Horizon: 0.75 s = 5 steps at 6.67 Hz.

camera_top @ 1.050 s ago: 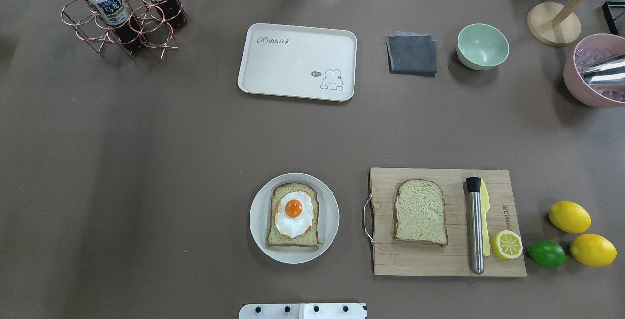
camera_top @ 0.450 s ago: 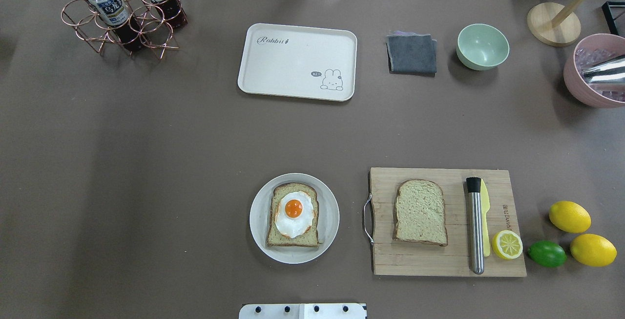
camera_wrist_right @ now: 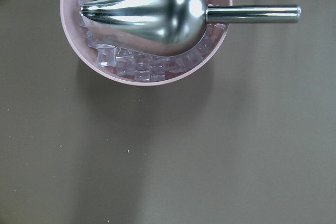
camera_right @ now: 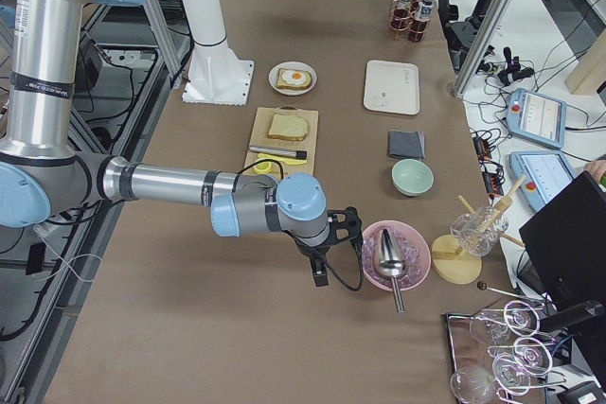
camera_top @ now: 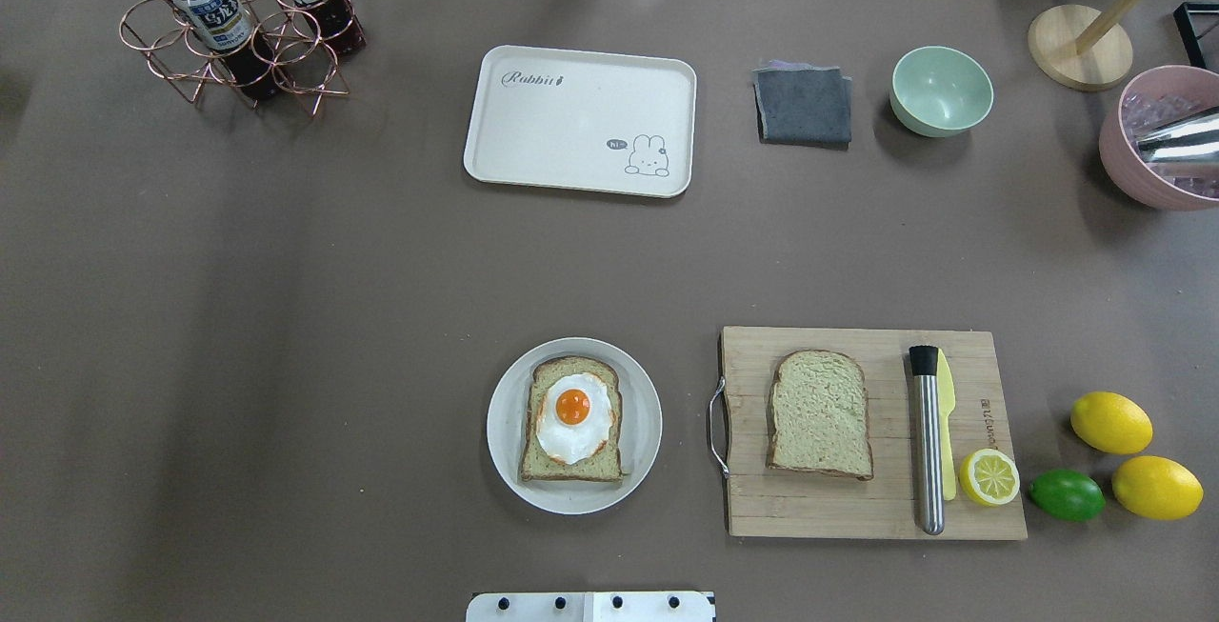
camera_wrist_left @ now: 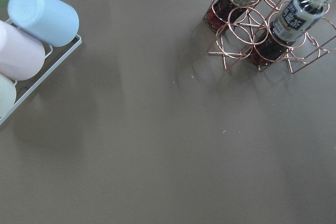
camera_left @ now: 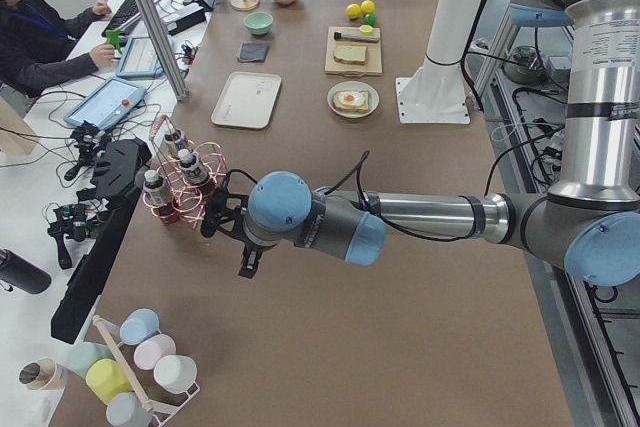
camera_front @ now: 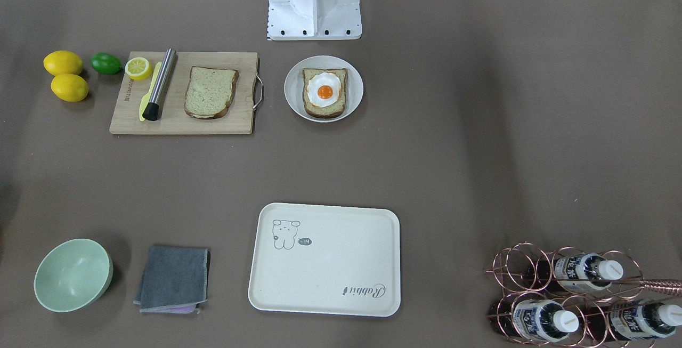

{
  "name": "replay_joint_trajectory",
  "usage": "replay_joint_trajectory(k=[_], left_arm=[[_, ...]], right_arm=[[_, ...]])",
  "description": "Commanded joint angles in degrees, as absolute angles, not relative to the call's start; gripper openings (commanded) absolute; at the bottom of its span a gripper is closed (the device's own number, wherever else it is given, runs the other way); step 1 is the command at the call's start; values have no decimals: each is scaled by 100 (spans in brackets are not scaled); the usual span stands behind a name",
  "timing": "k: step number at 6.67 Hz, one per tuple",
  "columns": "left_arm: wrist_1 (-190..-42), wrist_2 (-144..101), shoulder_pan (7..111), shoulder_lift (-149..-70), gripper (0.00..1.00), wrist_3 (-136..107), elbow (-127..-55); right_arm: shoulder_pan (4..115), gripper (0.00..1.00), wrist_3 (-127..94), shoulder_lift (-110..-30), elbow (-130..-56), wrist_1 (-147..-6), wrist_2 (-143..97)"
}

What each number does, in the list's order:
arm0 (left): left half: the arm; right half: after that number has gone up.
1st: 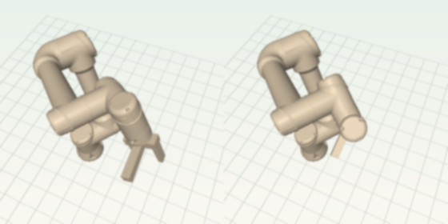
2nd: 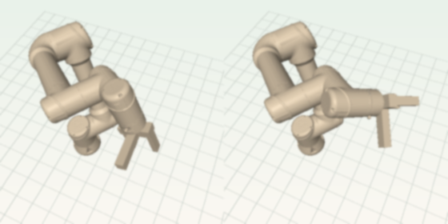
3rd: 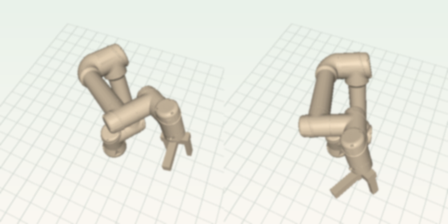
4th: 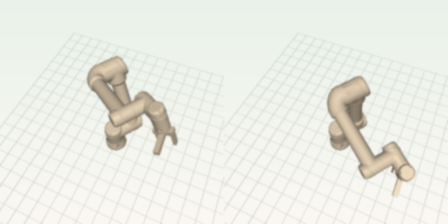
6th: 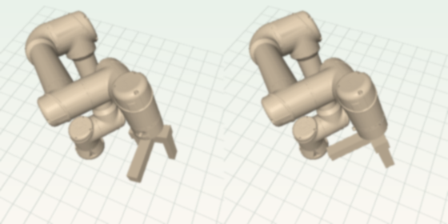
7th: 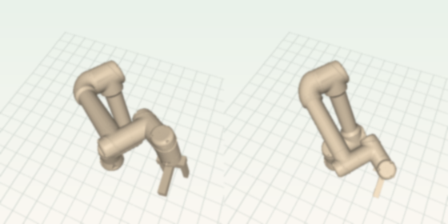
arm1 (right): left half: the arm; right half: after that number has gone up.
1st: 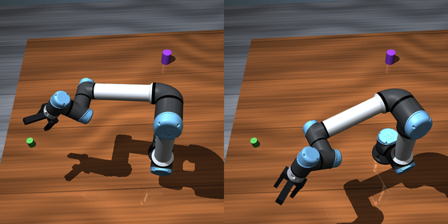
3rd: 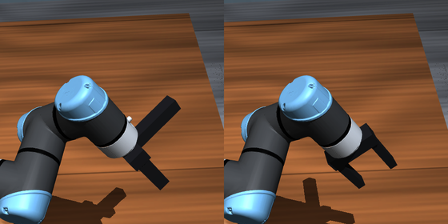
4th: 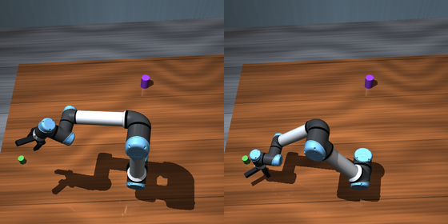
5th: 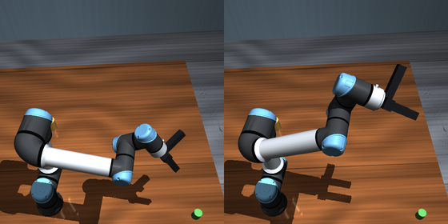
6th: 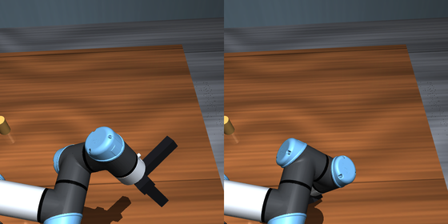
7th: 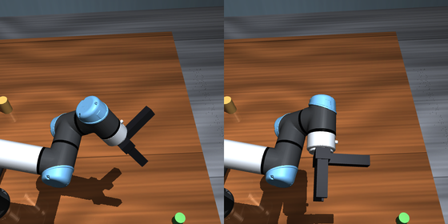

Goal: Make sandwich and place on tray

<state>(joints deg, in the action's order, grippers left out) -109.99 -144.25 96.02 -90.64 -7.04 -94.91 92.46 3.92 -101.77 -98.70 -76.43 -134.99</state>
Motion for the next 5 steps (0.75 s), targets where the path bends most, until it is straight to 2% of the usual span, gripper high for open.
replay_joint_trajectory(k=[1,3,4,5], left_arm=[[-11939,-12420,8024,-9263,99,-2390,-9685],[-12417,-12410,7159,-9561,99,-3274,-9755],[-12436,-12445,6476,-9998,99,-3757,-9782],[-12445,-12367,6286,-10246,99,-3936,-9939]], right_arm=[[9246,100,387,-10178,-9861,-7629,-13500],[9229,100,378,-10151,-9949,-7455,-13509],[9159,100,204,-9847,-9949,-7288,-13613],[8723,99,115,-9304,-9897,-7364,-13814]])
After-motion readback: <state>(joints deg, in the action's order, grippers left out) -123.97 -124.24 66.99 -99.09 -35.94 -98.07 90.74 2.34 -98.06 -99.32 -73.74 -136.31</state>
